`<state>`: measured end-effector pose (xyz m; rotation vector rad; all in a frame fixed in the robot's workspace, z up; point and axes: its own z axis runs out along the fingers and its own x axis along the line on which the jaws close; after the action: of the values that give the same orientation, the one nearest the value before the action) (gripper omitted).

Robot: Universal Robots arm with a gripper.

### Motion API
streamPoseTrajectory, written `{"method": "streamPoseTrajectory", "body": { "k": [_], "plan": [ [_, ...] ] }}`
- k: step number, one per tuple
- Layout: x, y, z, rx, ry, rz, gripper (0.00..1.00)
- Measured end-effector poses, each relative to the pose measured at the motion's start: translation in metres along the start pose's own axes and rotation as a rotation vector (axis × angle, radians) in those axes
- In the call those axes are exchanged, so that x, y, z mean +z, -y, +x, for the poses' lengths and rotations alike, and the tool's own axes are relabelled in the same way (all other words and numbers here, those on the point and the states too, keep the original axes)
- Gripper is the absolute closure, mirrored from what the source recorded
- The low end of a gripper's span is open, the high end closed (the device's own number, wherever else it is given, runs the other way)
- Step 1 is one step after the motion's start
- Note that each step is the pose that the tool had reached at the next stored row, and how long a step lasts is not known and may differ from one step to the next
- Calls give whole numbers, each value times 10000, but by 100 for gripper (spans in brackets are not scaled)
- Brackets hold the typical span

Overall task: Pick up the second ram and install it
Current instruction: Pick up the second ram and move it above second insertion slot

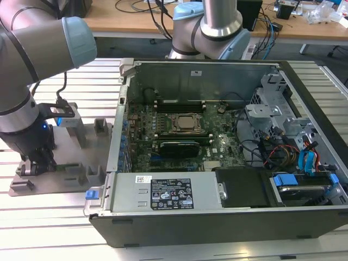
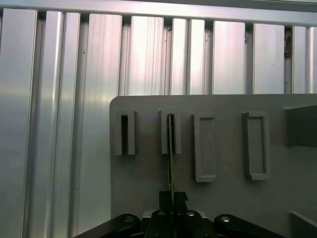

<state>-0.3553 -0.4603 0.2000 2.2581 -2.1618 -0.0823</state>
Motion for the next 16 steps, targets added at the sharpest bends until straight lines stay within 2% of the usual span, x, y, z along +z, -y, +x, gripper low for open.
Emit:
{"method": "streamPoseTrajectory", "body": {
  "k": [6,7,10,12,16],
  "plan": [
    [-3,-1,0,-1,15,1,86],
    [-30,-2,0,-1,14,0,86],
    [-176,-9,-5,0,15,0,86],
    [-318,-15,-9,-1,17,1,86],
    [-464,-22,-13,-1,31,1,86]
  ]
}}
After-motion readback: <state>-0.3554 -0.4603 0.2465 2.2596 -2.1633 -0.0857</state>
